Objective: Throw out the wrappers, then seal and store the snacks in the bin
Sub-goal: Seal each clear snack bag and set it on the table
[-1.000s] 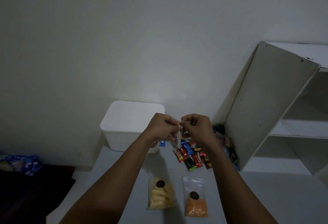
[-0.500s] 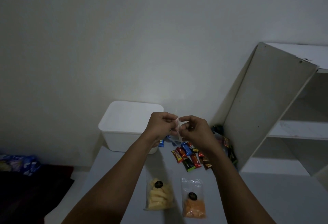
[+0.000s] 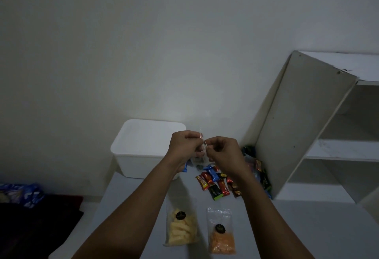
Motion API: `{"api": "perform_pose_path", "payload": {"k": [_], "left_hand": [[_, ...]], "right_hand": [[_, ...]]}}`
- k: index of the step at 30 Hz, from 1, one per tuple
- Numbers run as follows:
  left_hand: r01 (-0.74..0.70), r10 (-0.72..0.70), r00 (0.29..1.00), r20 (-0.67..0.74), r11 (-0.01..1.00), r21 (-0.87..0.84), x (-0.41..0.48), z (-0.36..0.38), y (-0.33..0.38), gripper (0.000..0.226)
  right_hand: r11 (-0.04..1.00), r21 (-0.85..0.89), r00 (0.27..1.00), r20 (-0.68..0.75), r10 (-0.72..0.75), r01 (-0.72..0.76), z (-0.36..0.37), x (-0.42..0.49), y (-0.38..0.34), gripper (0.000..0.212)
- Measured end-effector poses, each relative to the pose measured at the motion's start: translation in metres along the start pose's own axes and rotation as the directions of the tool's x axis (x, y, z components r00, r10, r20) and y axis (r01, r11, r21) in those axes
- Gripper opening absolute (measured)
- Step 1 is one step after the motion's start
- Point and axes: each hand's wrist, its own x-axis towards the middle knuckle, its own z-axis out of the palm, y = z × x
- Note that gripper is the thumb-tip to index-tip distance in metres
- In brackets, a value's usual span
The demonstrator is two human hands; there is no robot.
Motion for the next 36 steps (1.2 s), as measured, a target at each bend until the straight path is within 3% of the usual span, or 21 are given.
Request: {"api": "perform_pose_path", "payload": {"k": [5, 9, 13, 17, 30, 33, 36], "left_hand": [[-0.027, 0.028, 0.999, -0.020, 0.999, 0.039, -0.001, 0.006, -0.005, 0.008], [-0.054, 0.055, 0.998, -0.042, 0.998, 0.046, 0.001, 0.006, -0.002, 0.007], [-0.047, 0.046, 0.999, 0.009, 0.997, 0.056, -0.001, 0.005, 0.000, 0.006], [-0.043, 0.044, 0.999, -0.009, 0.996, 0.077, 0.002, 0.002, 0.001, 0.007], [-0.091, 0.071, 0.989, 0.131, 0.984, 0.156, 0.001, -0.004, 0.001, 0.005], [-0.072, 0.064, 0.995, 0.083, 0.992, 0.105, 0.004, -0.002, 0.002, 0.007], [-0.032, 0.034, 0.999, 0.039, 0.998, -0.056, 0.006, -0.001, 0.011, 0.005]], "right_hand": [[0.999, -0.032, 0.989, -0.148, 0.025, -0.030, 0.004, 0.002, 0.004, 0.015], [0.998, -0.062, 0.994, -0.111, 0.013, -0.020, 0.005, 0.003, 0.005, 0.019], [0.997, -0.059, 0.981, -0.190, 0.033, -0.045, 0.006, 0.007, 0.006, 0.017], [0.996, -0.085, 0.992, -0.124, 0.003, -0.013, 0.007, 0.006, 0.005, 0.017], [1.000, 0.014, 0.958, -0.286, 0.027, -0.024, 0.016, 0.011, 0.009, 0.021], [0.991, 0.132, 0.966, -0.250, 0.064, -0.031, 0.016, 0.005, 0.007, 0.025], [0.967, 0.253, 0.999, -0.024, 0.040, -0.033, 0.009, -0.003, 0.023, 0.030]]}}
